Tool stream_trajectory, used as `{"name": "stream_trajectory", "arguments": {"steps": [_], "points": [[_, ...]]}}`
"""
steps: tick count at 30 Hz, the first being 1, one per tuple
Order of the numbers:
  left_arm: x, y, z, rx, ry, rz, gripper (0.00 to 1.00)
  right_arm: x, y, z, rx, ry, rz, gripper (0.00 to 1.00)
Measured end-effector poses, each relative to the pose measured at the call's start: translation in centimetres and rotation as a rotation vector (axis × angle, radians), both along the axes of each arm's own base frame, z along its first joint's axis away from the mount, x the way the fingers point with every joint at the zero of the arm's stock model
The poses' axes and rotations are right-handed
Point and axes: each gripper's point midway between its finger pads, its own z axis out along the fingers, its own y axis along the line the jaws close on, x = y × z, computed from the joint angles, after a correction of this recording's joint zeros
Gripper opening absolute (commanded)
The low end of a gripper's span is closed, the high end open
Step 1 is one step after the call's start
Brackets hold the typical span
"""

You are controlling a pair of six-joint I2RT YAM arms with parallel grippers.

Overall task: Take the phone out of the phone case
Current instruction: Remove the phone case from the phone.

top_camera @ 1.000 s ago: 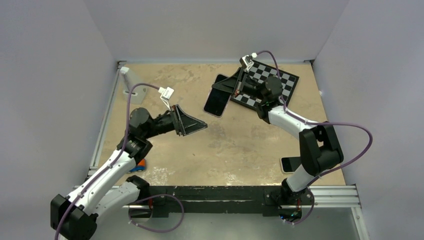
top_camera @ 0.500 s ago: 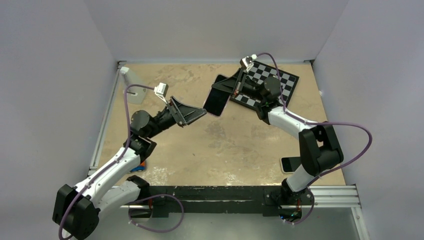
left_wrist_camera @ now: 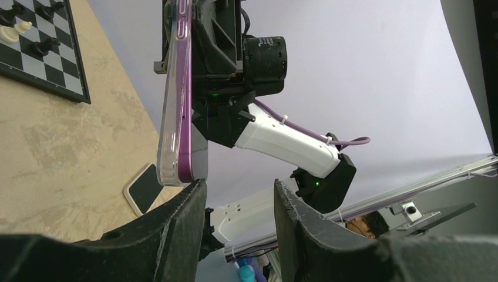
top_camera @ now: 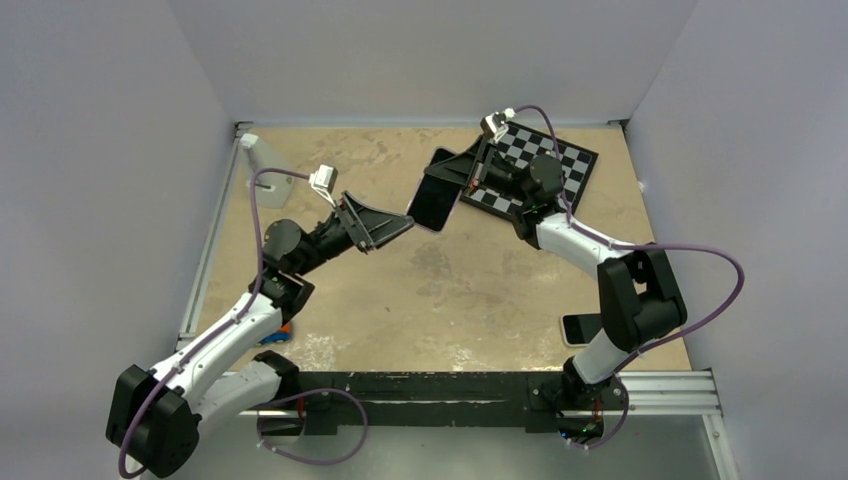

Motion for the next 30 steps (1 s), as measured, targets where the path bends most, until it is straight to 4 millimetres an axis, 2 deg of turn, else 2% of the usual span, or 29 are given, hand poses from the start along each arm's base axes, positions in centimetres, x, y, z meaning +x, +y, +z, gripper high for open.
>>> {"name": "stream_trajectory", "arguments": {"steps": [18, 23, 30], "points": [[0.2, -0.3, -1.2, 0.031, 0.026, -0.010, 0.51, -0.3, -0.2, 0.9, 0.030, -0.010, 0.009, 0.00], [0.1, -0.3, -1.0, 0.027, 0.021, -0.011, 0.54, -0.3, -0.1, 0.8, 0.028, -0.004, 0.009, 0.00], [-0.7, 0.2, 0.4, 0.002, -0.014, -0.011, 0.54, -0.3, -0.1, 0.8, 0.028, -0.004, 0.011, 0.00]]}}
